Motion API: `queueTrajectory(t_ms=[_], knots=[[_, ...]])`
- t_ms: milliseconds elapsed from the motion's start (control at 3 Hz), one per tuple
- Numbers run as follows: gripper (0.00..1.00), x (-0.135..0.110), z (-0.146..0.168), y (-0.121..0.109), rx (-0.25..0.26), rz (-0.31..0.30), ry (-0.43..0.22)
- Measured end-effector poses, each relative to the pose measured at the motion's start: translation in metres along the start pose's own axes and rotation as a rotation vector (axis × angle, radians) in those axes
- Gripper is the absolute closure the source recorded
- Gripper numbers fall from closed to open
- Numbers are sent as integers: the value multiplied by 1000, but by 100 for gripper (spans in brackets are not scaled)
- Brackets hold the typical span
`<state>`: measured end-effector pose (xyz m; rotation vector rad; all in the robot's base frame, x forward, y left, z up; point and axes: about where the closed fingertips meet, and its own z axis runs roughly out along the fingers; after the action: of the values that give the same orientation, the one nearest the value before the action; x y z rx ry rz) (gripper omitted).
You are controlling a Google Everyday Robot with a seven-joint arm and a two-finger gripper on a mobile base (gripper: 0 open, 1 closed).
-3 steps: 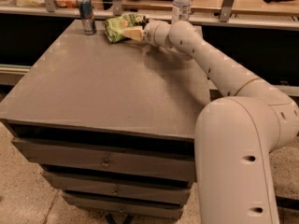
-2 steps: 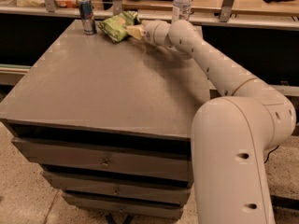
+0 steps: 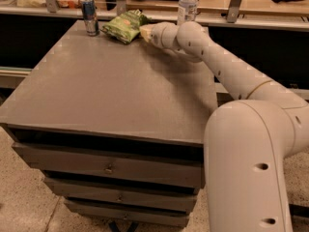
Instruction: Pick green jalapeno chip bag
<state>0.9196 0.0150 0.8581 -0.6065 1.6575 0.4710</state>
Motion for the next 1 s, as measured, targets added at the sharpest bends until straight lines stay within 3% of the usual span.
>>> queueTrajectory(t_ms=[333, 667, 1000], knots=[[100, 1, -14, 1, 12, -3, 14], [86, 2, -22, 5, 22, 8, 26], [62, 0, -18, 10, 7, 15, 24]])
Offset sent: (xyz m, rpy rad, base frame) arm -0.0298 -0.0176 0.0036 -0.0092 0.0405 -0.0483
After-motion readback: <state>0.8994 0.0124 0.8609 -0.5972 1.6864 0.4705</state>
